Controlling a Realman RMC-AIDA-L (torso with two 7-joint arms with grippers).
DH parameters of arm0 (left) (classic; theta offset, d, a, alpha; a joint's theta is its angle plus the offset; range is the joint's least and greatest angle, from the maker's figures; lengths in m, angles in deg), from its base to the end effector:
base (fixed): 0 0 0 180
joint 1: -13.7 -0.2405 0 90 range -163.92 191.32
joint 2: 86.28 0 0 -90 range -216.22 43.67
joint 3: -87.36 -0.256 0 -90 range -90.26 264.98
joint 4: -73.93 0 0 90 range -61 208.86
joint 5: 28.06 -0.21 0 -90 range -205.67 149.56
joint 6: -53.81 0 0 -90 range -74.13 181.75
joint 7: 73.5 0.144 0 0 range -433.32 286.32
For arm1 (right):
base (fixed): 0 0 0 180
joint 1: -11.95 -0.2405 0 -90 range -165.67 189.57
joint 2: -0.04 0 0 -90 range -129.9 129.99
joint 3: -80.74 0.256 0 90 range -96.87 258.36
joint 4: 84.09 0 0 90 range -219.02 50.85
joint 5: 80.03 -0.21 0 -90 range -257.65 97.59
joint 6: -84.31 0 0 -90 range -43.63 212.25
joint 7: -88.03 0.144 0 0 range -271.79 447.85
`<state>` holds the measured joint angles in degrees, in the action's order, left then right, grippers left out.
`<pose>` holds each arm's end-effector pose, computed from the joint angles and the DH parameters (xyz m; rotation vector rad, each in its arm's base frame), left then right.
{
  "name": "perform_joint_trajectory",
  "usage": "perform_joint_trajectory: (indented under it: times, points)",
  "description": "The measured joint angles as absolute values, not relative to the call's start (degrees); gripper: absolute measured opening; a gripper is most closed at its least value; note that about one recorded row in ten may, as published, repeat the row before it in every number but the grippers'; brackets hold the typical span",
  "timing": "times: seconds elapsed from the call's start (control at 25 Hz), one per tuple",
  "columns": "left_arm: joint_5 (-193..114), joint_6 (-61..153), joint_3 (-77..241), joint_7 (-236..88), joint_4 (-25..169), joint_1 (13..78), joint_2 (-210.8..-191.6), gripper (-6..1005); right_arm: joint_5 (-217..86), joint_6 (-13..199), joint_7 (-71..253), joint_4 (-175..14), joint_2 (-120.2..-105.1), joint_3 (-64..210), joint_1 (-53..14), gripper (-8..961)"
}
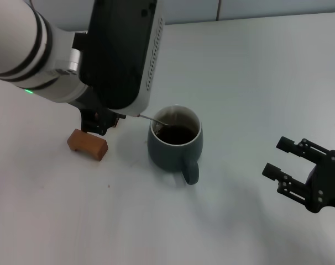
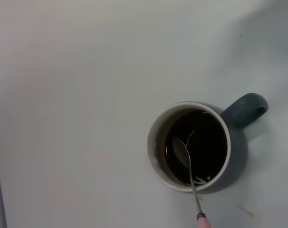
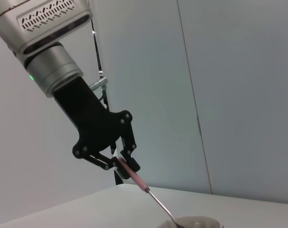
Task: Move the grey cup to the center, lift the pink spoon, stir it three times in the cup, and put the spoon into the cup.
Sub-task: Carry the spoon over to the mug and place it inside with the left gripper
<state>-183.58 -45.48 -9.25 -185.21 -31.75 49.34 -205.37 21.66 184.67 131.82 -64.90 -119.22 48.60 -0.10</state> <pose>-0.0812 0.3123 0.0073 -2.6739 0.6459 0.8124 0.3248 0.2076 -0.0139 -2.3667 0.4707 1.0367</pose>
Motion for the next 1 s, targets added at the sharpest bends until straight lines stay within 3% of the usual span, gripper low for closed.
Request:
perform_joint_trajectory:
  times: [1.0]
  points:
    - [-188.2, -43.2, -15.6, -187.1, -27.7, 51.9, -205.45, 134, 22.4, 184.6, 131.6, -66.2, -119.24, 48.6, -1.1, 666]
